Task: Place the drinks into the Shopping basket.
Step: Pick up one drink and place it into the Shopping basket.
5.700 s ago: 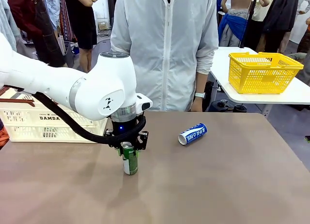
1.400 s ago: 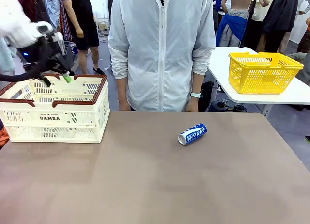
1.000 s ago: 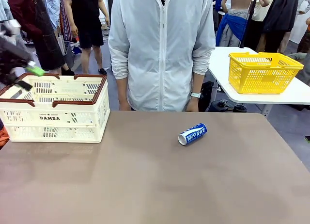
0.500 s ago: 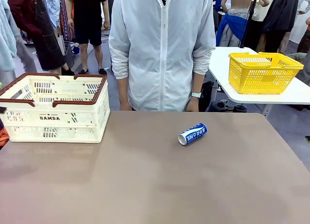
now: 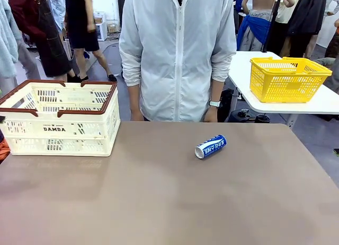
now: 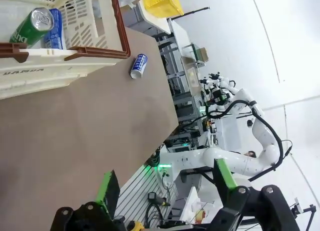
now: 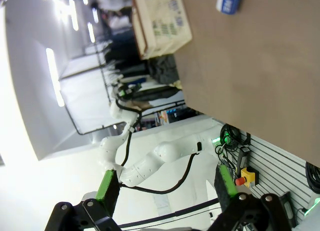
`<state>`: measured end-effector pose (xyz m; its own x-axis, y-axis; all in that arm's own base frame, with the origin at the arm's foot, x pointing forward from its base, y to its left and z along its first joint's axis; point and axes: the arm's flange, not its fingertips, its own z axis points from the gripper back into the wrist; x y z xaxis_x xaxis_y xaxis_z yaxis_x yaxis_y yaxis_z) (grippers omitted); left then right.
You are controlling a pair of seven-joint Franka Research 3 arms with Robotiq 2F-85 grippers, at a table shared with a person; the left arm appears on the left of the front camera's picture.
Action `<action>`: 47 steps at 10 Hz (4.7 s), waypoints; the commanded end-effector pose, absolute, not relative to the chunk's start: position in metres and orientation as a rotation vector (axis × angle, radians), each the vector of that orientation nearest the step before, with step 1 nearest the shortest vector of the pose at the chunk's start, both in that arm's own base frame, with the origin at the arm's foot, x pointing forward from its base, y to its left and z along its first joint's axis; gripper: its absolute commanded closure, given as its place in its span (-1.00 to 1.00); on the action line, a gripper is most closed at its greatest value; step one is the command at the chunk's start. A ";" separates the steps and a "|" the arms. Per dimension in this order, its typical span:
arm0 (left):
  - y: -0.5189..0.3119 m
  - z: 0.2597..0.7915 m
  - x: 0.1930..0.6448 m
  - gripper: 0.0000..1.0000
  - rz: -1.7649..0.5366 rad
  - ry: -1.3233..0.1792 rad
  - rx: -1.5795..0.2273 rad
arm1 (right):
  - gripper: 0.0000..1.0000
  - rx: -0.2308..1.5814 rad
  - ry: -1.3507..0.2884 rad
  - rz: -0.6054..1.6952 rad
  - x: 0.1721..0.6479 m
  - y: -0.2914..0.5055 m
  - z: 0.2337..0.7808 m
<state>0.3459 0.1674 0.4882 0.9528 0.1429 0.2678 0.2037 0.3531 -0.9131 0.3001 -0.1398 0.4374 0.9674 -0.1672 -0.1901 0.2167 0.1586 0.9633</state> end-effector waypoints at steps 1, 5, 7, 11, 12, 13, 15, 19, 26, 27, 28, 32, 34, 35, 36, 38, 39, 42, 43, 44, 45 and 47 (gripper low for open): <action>0.163 0.488 0.342 -1.00 -0.031 -0.328 -1.230 | -1.00 1.386 0.060 -0.281 0.300 -0.142 0.444; 0.163 0.488 0.342 -1.00 -0.031 -0.328 -1.230 | -1.00 1.386 0.060 -0.281 0.300 -0.142 0.444; 0.163 0.488 0.342 -1.00 -0.031 -0.328 -1.230 | -1.00 1.386 0.060 -0.281 0.300 -0.142 0.444; 0.163 0.488 0.342 -1.00 -0.031 -0.328 -1.230 | -1.00 0.930 0.263 -0.109 0.354 -0.072 0.502; 0.163 0.488 0.342 -1.00 -0.031 -0.328 -1.230 | -1.00 0.846 0.321 -0.091 0.377 -0.044 0.506; 0.163 0.488 0.342 -1.00 -0.031 -0.328 -1.230 | -1.00 0.719 0.369 -0.051 0.401 -0.005 0.507; 0.163 0.488 0.342 -1.00 -0.031 -0.328 -1.230 | -1.00 0.429 0.364 -0.036 0.442 0.071 0.506; 0.163 0.488 0.342 -1.00 -0.031 -0.328 -1.230 | -1.00 0.386 0.371 0.008 0.447 0.120 0.494; 0.163 0.488 0.342 -1.00 -0.031 -0.328 -1.230 | -1.00 0.241 0.365 -0.108 0.519 0.176 0.448; 0.163 0.488 0.342 -1.00 -0.031 -0.328 -1.230 | -1.00 0.185 0.321 -0.042 0.535 0.190 0.432; 0.163 0.488 0.342 -1.00 -0.031 -0.328 -1.230 | -1.00 0.159 0.280 -0.033 0.551 0.195 0.414; 0.163 0.488 0.342 -1.00 -0.031 -0.328 -1.230 | -1.00 0.126 0.127 -0.064 0.566 0.181 0.394; 0.163 0.488 0.342 -1.00 -0.031 -0.328 -1.230 | -1.00 0.139 0.181 -0.002 0.575 0.190 0.378; 0.163 0.488 0.342 -1.00 -0.031 -0.328 -1.230 | -1.00 0.139 0.153 -0.017 0.579 0.181 0.381; 0.163 0.488 0.342 -1.00 -0.031 -0.328 -1.230 | -1.00 0.214 0.095 0.306 0.585 0.181 0.378; 0.163 0.488 0.342 -1.00 -0.031 -0.328 -1.230 | -1.00 0.316 0.005 0.847 0.594 0.174 0.375; 0.163 0.488 0.342 -1.00 -0.031 -0.328 -1.230 | -1.00 0.358 -0.032 1.110 0.593 0.174 0.376; 0.163 0.488 0.342 -1.00 -0.031 -0.328 -1.230 | -1.00 0.404 -0.250 1.793 0.578 0.184 0.370; 0.163 0.488 0.342 -1.00 -0.031 -0.328 -1.230 | -1.00 0.444 -0.304 1.988 0.572 0.188 0.368; 0.163 0.488 0.342 -1.00 -0.031 -0.328 -1.230 | -1.00 0.421 -0.320 2.123 0.568 0.192 0.365; 0.163 0.488 0.342 -1.00 -0.031 -0.328 -1.230 | -1.00 0.404 -0.290 2.235 0.567 0.194 0.359; 0.163 0.488 0.342 -1.00 -0.031 -0.328 -1.230 | -1.00 0.354 -0.166 2.318 0.562 0.196 0.353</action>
